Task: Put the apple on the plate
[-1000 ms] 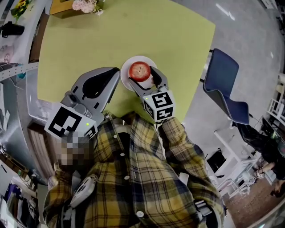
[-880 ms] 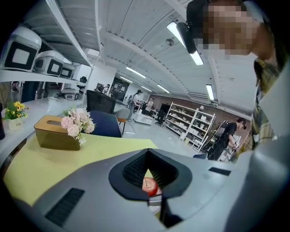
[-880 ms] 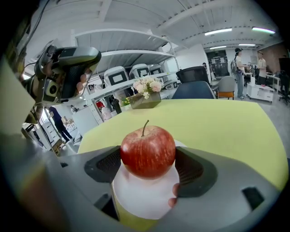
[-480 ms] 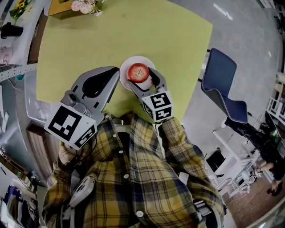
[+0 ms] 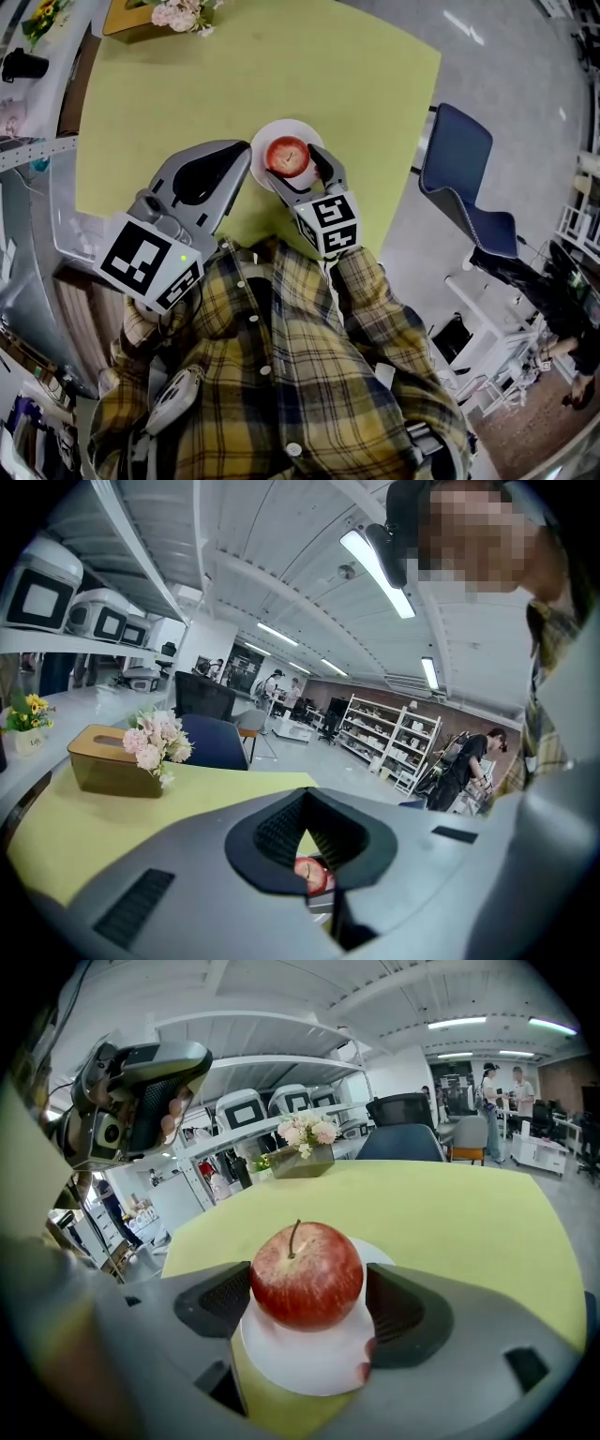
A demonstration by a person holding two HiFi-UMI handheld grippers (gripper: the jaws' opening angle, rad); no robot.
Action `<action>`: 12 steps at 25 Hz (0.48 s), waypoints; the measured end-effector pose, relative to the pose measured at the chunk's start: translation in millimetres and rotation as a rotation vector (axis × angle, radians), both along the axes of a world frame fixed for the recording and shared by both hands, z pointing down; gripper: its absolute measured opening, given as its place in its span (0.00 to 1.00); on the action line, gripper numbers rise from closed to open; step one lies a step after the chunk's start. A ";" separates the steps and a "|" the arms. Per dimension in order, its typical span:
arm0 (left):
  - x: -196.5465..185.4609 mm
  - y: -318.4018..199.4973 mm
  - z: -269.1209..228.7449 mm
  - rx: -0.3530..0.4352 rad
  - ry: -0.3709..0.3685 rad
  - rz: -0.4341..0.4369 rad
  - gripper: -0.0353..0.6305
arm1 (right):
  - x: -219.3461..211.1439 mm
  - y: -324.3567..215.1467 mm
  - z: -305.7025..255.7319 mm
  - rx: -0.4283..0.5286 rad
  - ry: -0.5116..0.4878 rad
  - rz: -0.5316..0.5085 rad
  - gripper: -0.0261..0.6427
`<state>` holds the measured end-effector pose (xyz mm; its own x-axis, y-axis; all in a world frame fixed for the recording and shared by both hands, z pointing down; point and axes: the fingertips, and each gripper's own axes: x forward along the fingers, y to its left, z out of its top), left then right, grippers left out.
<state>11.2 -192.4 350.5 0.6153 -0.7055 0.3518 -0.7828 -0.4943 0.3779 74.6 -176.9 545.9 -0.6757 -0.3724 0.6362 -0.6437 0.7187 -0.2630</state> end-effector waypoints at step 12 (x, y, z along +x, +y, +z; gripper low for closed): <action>0.7 0.8 -12.0 0.032 0.011 -0.007 0.05 | 5.5 2.9 -18.9 0.006 -0.015 0.019 0.58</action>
